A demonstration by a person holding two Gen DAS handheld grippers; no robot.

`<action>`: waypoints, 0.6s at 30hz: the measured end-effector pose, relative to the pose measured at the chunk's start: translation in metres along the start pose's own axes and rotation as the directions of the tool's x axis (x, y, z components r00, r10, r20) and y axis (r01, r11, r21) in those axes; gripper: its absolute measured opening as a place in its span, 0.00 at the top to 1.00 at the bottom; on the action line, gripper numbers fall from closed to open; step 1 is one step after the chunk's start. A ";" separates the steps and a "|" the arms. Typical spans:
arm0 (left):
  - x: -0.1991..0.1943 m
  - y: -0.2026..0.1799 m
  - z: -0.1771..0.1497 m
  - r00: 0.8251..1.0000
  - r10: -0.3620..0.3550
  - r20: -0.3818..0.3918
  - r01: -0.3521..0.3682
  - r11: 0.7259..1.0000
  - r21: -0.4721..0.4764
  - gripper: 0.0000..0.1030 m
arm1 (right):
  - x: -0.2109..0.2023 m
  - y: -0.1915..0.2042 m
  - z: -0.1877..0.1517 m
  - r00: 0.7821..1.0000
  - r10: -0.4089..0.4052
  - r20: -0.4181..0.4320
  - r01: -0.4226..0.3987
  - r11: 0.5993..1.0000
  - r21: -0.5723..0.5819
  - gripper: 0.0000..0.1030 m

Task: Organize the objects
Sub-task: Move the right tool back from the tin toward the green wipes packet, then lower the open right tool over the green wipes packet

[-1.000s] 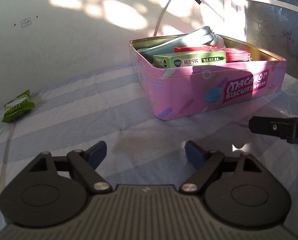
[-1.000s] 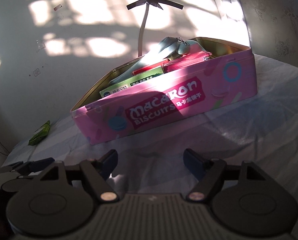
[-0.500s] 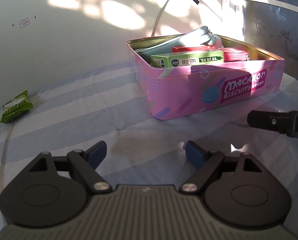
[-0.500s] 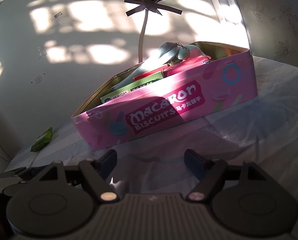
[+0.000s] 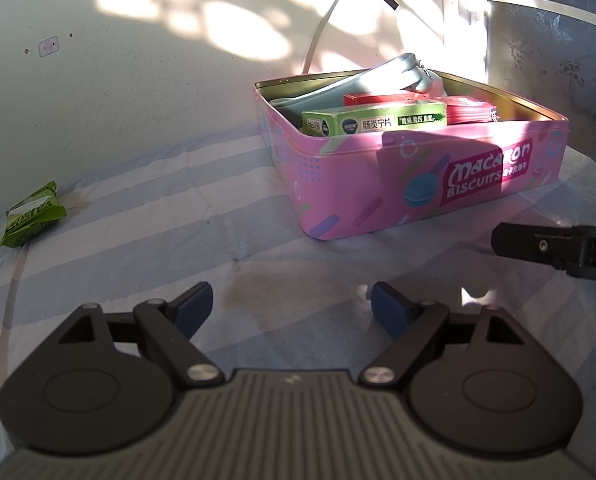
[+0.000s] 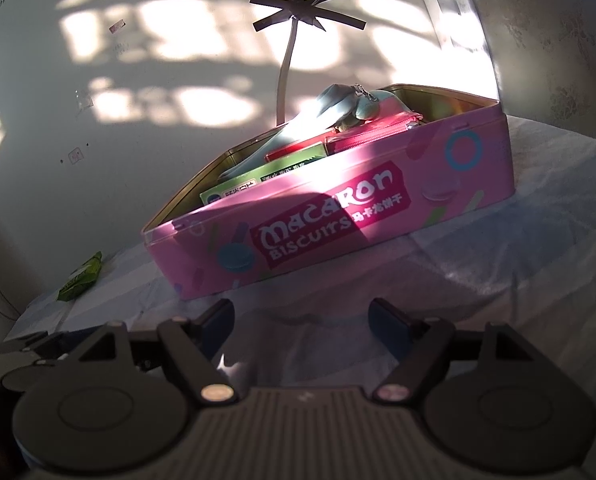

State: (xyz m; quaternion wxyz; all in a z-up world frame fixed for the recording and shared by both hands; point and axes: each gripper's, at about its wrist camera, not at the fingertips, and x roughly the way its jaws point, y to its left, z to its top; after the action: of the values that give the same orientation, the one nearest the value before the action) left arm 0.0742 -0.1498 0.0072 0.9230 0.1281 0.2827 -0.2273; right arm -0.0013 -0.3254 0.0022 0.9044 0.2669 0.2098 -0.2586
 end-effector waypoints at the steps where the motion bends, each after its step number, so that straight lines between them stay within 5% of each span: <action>1: 0.000 0.000 0.000 1.000 0.000 0.001 0.000 1.000 -0.001 0.14 | 0.000 0.000 0.000 1.000 -0.002 0.001 0.002 1.000 -0.003 0.26; 11: -0.003 0.008 0.000 1.000 0.001 -0.004 -0.001 1.000 -0.028 0.14 | -0.005 0.019 -0.003 0.999 -0.048 0.025 0.051 0.993 -0.110 0.25; 18: -0.009 0.047 0.003 0.998 0.069 0.002 -0.069 0.996 -0.058 0.14 | -0.004 0.061 0.001 0.999 0.045 0.004 -0.042 0.972 -0.232 0.26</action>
State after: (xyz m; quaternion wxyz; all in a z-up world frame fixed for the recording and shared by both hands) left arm 0.0920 -0.1073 0.0194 0.9342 0.1107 0.2828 -0.1873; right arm 0.0312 -0.2800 0.0278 0.9357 0.1630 0.2285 -0.2137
